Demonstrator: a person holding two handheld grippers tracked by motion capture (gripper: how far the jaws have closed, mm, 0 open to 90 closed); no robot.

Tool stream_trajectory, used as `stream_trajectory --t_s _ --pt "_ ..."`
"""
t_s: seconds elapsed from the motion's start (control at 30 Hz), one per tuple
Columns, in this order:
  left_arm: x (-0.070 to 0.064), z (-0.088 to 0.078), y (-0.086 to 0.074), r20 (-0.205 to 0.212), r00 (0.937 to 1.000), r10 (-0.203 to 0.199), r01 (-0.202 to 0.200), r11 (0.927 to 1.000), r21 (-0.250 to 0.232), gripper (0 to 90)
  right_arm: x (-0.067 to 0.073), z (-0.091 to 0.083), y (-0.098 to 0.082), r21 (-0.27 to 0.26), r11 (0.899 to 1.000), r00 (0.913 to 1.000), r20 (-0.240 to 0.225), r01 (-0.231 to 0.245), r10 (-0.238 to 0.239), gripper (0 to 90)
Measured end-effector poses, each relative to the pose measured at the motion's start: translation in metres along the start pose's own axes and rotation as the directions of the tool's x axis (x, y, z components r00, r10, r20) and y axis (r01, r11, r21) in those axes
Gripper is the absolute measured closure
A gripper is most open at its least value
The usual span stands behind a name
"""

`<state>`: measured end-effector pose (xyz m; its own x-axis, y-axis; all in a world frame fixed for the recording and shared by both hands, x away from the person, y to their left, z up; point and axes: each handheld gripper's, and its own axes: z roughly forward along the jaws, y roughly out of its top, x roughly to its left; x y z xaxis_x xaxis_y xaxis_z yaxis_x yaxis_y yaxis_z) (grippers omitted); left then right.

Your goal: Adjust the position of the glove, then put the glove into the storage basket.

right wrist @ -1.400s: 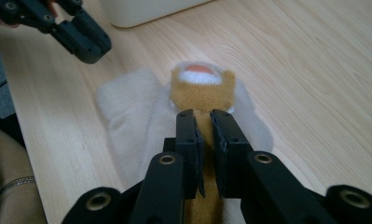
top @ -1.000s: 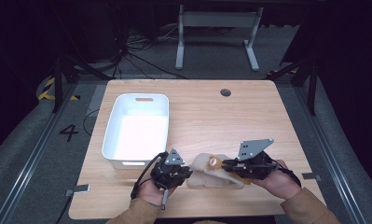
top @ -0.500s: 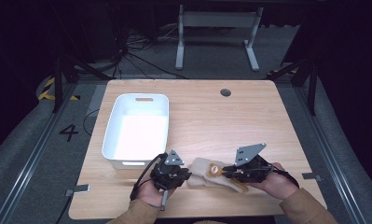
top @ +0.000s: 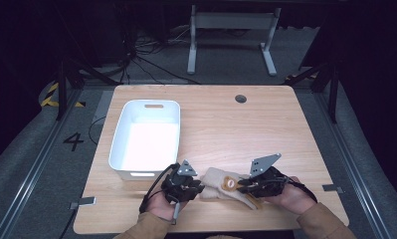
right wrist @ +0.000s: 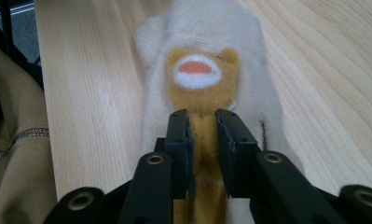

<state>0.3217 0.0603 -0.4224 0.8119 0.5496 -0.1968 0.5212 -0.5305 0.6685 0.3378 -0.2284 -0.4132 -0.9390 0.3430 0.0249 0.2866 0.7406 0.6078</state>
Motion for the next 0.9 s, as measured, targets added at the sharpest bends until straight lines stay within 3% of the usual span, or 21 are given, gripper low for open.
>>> stream_trajectory --t_s 0.07,0.1,0.2,0.3,0.33,0.37,0.47,0.63,0.67,0.7,0.9 --pt "0.000 0.000 0.000 0.001 1.0000 0.000 0.000 1.0000 -0.002 72.8 0.000 -0.002 0.000 -0.006 1.000 0.9999 -0.003 -0.013 0.013 71.7" --pt "0.000 0.000 0.000 0.005 1.0000 -0.001 0.001 1.0000 -0.008 71.5 0.000 -0.005 -0.001 -0.020 0.999 0.9993 0.000 -0.036 0.036 66.4" --pt "0.001 0.001 0.001 0.011 0.9999 -0.001 0.001 1.0000 -0.002 69.8 0.000 -0.010 -0.003 -0.040 0.998 0.9989 0.015 -0.044 0.044 63.1" --pt "0.001 0.002 0.002 0.019 0.9998 0.003 -0.003 1.0000 0.003 68.6 -0.004 -0.022 -0.010 -0.084 0.990 0.9925 0.044 -0.110 0.114 61.4" --pt "0.001 0.002 0.002 0.019 0.9998 0.003 -0.003 1.0000 0.003 68.1 -0.004 -0.022 -0.010 -0.084 0.990 0.9925 0.044 -0.110 0.114 61.4" --pt "0.001 0.003 0.003 0.019 0.9998 0.008 -0.008 1.0000 0.005 67.7 -0.007 -0.026 -0.015 -0.095 0.985 0.9861 0.065 -0.147 0.153 61.2" --pt "0.001 0.004 0.004 0.022 0.9997 0.008 -0.008 0.9999 0.012 67.2 -0.009 -0.029 -0.022 -0.097 0.977 0.9759 0.093 -0.188 0.197 61.3" --pt "0.002 0.005 0.004 0.025 0.9996 0.010 -0.011 0.9998 0.018 66.9 -0.011 -0.032 -0.032 -0.097 0.973 0.9674 0.124 -0.209 0.220 61.4" --pt "0.002 0.005 0.004 0.026 0.9996 0.009 -0.009 0.9998 0.020 66.9 -0.012 -0.035 -0.038 -0.094 0.967 0.9578 0.143 -0.238 0.250 61.7" --pt "0.001 0.005 0.004 0.022 0.9997 0.012 -0.012 0.9996 0.026 67.0 -0.013 -0.036 -0.040 -0.095 0.964 0.9543 0.147 -0.249 0.261 62.2" --pt "0.003 0.008 0.004 0.025 0.9997 0.005 -0.006 0.9990 0.045 66.4 -0.012 -0.044 -0.057 -0.081 0.954 0.9404 0.164 -0.288 0.298 63.1"
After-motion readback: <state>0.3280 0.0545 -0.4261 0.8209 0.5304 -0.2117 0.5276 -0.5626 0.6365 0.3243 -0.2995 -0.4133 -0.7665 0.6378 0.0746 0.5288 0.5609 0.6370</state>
